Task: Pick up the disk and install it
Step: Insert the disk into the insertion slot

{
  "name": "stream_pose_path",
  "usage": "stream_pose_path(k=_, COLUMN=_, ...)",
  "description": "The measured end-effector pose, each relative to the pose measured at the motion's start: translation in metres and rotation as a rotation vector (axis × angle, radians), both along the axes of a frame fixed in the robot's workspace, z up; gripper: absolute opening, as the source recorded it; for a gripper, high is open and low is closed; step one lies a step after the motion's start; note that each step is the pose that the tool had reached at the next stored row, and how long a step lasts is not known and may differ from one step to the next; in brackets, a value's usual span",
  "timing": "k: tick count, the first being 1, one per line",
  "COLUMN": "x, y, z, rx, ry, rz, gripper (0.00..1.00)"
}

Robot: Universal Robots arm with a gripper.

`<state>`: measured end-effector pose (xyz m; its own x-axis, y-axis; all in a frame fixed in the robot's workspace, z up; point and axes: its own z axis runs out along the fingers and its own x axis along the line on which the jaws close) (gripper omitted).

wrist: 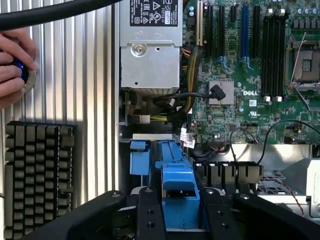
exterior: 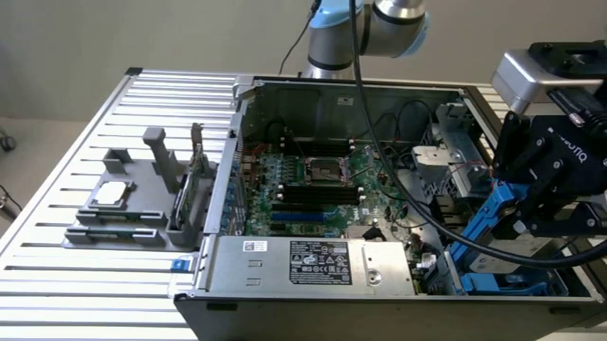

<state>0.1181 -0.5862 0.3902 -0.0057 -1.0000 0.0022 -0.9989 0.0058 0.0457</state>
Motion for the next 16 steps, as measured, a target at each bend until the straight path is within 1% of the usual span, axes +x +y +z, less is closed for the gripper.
stream_pose_path(k=4, x=0.0, y=-0.0001, z=-0.0037, rx=0.0031, ry=0.0001, rz=0.001, gripper=0.32)
stream_pose_path(k=5, x=0.0, y=-0.0001, z=-0.0047, rx=0.0056, ry=0.0003, rz=0.001, gripper=0.32)
stream_pose_path(k=6, x=0.0, y=-0.0004, z=-0.0051, rx=0.0053, ry=0.0005, rz=0.002, gripper=0.34)
stream_pose_path(k=7, x=0.0, y=-0.0005, z=-0.0052, rx=0.0048, ry=0.0007, rz=0.002, gripper=0.39)
stream_pose_path(k=8, x=0.0, y=-0.0006, z=-0.0054, rx=0.0051, ry=0.0008, rz=0.002, gripper=0.39)
stream_pose_path(k=9, x=0.0, y=-0.0006, z=-0.0057, rx=0.0053, ry=0.0008, rz=0.002, gripper=0.46)
stream_pose_path(k=11, x=0.0, y=-0.0006, z=-0.0061, rx=0.0064, ry=0.0011, rz=0.002, gripper=0.46)
stream_pose_path(k=16, x=0.0001, y=-0.0007, z=-0.0061, rx=0.0072, ry=0.0035, rz=0.002, gripper=0.46)
